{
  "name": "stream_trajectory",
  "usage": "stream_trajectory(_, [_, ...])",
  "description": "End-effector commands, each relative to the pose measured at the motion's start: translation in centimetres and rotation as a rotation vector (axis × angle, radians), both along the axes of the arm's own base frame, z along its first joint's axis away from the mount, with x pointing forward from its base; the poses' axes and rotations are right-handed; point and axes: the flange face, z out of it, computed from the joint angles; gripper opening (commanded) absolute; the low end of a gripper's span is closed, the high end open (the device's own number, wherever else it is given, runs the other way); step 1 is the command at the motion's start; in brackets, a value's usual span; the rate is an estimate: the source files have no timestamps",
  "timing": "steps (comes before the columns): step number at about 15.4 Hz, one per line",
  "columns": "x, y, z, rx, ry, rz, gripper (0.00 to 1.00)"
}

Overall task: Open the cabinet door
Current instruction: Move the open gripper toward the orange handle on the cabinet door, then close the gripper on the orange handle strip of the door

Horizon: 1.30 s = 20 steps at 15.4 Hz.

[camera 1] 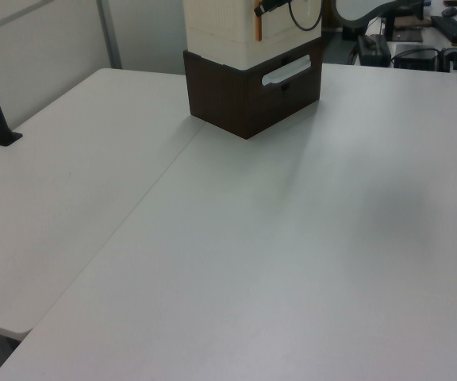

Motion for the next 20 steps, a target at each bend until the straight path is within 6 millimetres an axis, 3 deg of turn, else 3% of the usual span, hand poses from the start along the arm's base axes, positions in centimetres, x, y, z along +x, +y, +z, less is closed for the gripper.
stream_trajectory(1, [1.3,-0.4,-0.1,0.011,-0.060,-0.022,0.56])
stream_trajectory(5, [1.3,-0.9,0.0,0.003,-0.064,-0.029,0.57])
stream_trajectory(8, [1.5,-1.2,0.2,-0.006,-0.083,-0.032,0.53])
stream_trajectory(10, [1.8,-1.2,-0.5,-0.011,-0.096,-0.032,0.44])
stream_trajectory(14, [1.7,-1.5,-0.5,-0.018,-0.102,-0.036,0.14])
stream_trajectory(17, [1.7,-1.6,-0.6,-0.026,-0.099,-0.033,0.04])
stream_trajectory(20, [1.2,-1.8,-1.5,-0.022,-0.073,-0.036,0.04])
